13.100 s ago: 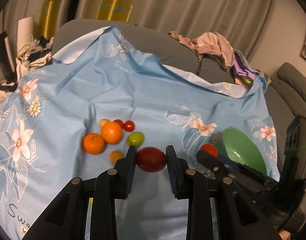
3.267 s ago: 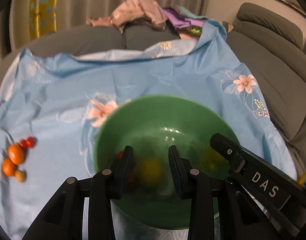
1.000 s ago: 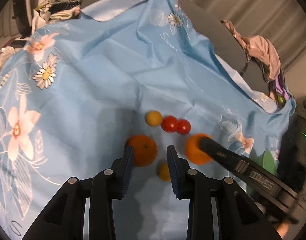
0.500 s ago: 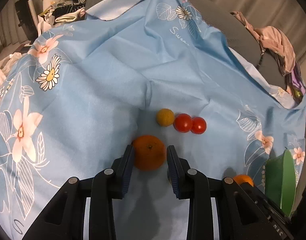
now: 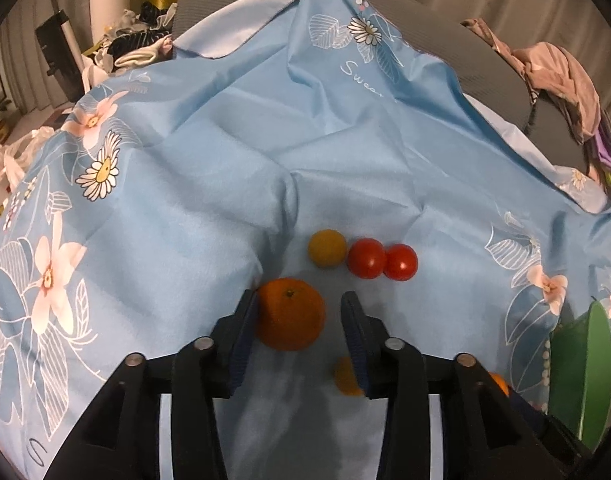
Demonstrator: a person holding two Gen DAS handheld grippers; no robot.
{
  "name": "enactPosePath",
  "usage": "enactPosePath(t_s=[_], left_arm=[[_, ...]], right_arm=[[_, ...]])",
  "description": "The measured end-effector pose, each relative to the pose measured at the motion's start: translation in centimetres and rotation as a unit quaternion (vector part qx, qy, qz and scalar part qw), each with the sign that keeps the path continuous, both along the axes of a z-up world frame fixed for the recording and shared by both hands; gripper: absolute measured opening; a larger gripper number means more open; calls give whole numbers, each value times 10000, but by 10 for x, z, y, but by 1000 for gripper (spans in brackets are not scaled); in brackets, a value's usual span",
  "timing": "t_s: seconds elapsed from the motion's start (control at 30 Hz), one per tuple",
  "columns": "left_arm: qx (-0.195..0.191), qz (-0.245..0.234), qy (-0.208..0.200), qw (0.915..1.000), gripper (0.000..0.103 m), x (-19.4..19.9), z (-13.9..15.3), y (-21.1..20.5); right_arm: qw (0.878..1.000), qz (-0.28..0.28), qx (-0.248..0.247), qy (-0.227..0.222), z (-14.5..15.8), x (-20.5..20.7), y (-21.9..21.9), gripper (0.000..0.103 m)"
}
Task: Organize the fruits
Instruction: 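Close the right gripper on an orange while the left gripper grasps the other orange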
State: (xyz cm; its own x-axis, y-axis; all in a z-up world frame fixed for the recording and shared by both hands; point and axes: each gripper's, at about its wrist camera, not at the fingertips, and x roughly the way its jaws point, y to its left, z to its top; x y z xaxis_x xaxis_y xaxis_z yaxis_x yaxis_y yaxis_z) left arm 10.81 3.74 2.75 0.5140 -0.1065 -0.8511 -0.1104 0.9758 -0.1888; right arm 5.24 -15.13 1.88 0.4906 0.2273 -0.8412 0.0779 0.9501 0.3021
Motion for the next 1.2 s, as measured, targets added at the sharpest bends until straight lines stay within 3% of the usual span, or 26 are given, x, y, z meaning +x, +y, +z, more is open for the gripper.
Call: enactPosePath(t_s=[0.27,0.43,0.53,0.6,0.67,0.73,0.87,0.97,1.07,1.2], left_arm=[[322,44,-108,9994,62,6,-2,-17],[665,79,-181,9976,62,6,-4,-26],[680,92,-193,9975,62,5,-4,-24],[696,142,-221,9972,57,4,-4,-21],[755,199,-276,9966,40,3,-3,-19],[664,219,-299,9971,32,2,-2,-11],[202,230,-280,9991,29,1,1,2],[-165,217,-287,9992,11,-2,6,8],[-545,-39,-250,9982,9,-5,11,6],[-308,30,-206,9993,9,-4,11,-1]], right_arm=[[10000,-5,11,1,0,1,1,45],[10000,21,-4,-1,0,2,1,45],[9999,59,118,76,-3,4,1,46],[9998,97,143,99,-5,5,3,46],[9999,138,64,72,-5,4,6,46],[9999,155,34,57,-5,4,6,45],[9999,156,35,43,-4,4,4,45],[9999,101,33,30,-3,3,1,45],[10000,55,78,-17,0,2,-5,45],[10000,-10,83,13,0,1,-9,45]])
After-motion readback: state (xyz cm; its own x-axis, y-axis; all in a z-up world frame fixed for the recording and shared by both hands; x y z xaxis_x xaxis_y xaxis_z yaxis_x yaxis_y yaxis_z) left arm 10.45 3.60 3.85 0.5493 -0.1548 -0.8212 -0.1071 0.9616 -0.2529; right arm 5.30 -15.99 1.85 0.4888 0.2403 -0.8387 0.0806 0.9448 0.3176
